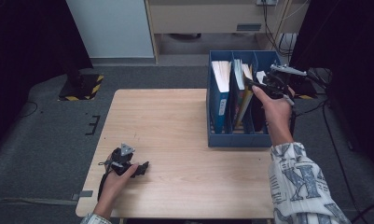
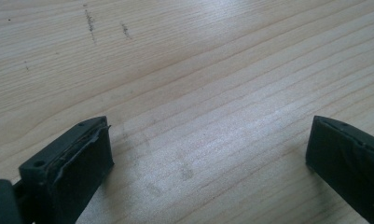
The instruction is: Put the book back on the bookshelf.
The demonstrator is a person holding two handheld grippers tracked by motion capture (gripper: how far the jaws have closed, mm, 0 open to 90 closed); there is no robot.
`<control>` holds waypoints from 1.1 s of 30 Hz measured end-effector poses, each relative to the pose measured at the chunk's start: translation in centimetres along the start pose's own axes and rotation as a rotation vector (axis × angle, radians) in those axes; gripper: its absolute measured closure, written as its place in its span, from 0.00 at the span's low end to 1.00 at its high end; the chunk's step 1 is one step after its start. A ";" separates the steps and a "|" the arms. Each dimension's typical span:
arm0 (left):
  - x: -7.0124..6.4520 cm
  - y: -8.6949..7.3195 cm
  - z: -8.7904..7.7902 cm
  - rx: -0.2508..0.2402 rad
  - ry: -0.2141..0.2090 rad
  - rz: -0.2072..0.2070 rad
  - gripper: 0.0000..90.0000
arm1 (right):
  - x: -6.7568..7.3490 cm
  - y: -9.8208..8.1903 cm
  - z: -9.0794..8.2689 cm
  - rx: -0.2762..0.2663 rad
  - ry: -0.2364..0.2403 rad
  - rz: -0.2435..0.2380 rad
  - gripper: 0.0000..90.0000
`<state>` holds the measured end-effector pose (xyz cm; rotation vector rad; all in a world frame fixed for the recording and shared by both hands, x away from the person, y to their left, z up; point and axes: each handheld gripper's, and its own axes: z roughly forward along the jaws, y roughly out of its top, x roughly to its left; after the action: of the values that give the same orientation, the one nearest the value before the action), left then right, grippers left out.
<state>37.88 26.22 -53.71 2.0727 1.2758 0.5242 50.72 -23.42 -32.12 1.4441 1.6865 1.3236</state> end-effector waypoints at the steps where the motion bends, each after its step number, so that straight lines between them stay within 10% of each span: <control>1: 0.0 0.0 0.0 0.000 0.000 0.000 0.00 | 0.1 -0.1 -0.4 -0.001 0.008 -0.011 0.23; 33: 0.0 0.0 0.0 0.001 0.001 0.000 0.00 | 2.2 -4.7 -5.2 0.032 0.106 -0.099 0.09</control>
<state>37.86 26.18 -53.70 2.0742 1.2762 0.5243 43.68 -22.70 -34.09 1.3105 1.8305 1.3453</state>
